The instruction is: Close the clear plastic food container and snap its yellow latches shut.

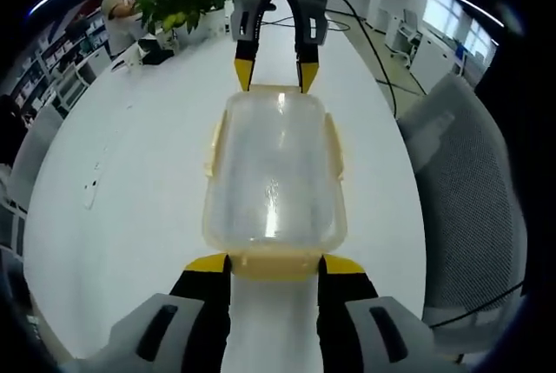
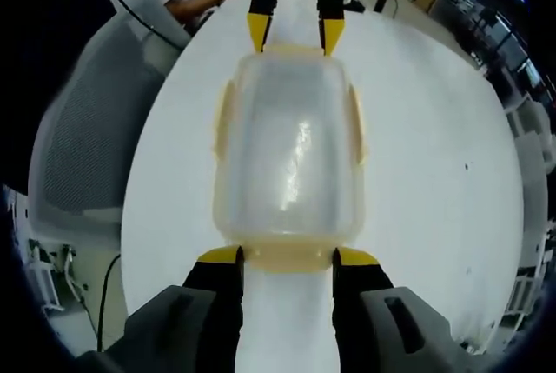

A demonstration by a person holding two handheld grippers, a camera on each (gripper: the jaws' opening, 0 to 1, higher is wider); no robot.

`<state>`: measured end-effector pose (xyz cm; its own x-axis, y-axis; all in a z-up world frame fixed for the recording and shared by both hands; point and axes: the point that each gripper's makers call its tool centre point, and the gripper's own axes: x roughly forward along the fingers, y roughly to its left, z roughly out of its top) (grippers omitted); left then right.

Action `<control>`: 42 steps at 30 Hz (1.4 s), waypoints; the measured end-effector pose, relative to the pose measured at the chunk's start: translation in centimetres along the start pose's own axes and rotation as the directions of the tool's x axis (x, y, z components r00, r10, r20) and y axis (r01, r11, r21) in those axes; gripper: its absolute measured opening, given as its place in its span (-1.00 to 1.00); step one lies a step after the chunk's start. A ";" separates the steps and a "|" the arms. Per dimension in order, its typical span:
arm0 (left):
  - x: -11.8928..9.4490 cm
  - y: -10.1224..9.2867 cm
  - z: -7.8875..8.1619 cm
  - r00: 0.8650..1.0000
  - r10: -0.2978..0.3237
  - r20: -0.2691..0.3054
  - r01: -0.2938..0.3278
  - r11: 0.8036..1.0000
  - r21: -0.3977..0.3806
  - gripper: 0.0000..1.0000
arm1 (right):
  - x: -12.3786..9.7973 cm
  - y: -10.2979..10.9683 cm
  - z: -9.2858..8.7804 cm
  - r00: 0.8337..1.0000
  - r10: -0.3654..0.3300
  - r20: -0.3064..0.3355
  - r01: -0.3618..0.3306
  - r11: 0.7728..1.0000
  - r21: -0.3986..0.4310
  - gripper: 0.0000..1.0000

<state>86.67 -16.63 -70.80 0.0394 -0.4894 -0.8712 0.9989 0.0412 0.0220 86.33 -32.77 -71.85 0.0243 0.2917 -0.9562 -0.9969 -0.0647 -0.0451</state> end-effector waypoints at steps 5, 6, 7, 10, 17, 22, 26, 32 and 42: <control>0.5 0.0 0.3 1.000 -0.002 0.003 0.002 1.000 0.000 -0.34 | 0.0 0.0 -0.6 1.000 0.001 -0.008 -0.001 1.000 0.002 -0.26; 0.7 0.1 0.3 1.000 -0.001 0.003 0.001 1.000 -0.001 -0.34 | 0.0 -0.1 -0.7 1.000 0.000 -0.011 0.000 1.000 0.002 -0.26; 0.7 0.1 0.4 1.000 -0.002 0.004 0.002 1.000 -0.002 -0.34 | 0.1 -0.1 -0.8 1.000 0.000 -0.012 0.000 1.000 0.002 -0.26; 1.0 0.2 0.7 1.000 0.002 0.005 -0.002 1.000 0.003 -0.34 | 0.2 -0.2 -1.2 1.000 0.001 -0.021 0.000 1.000 0.006 -0.26; 1.6 0.2 0.6 1.000 0.000 -0.005 0.000 1.000 0.009 -0.34 | 0.5 -0.2 -1.7 0.999 -0.001 -0.034 0.001 1.000 0.002 -0.26; 1.8 0.3 0.3 1.000 -0.003 -0.021 0.003 1.000 0.019 -0.34 | 0.6 -0.3 -1.5 1.000 -0.005 -0.027 0.005 1.000 0.003 -0.26; 1.9 0.4 0.2 1.000 -0.006 -0.020 0.006 1.000 0.021 -0.34 | 0.7 -0.3 -1.6 1.000 0.000 -0.026 0.001 1.000 0.009 -0.26; 2.2 0.2 0.4 1.000 -0.011 -0.015 0.011 1.000 0.014 -0.33 | 0.7 -0.3 -2.0 1.000 0.003 -0.031 -0.002 1.000 0.013 -0.25; 1.9 0.3 0.4 1.000 -0.001 -0.006 0.001 0.999 0.033 -0.33 | 0.9 0.0 -2.7 0.999 -0.008 -0.044 0.010 1.000 0.025 -0.31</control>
<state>87.02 -17.88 -72.30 0.0381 -0.4838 -0.8743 0.9992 0.0114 0.0373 86.54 -35.08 -73.54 0.0361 0.2499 -0.9676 -0.9982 -0.0380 -0.0470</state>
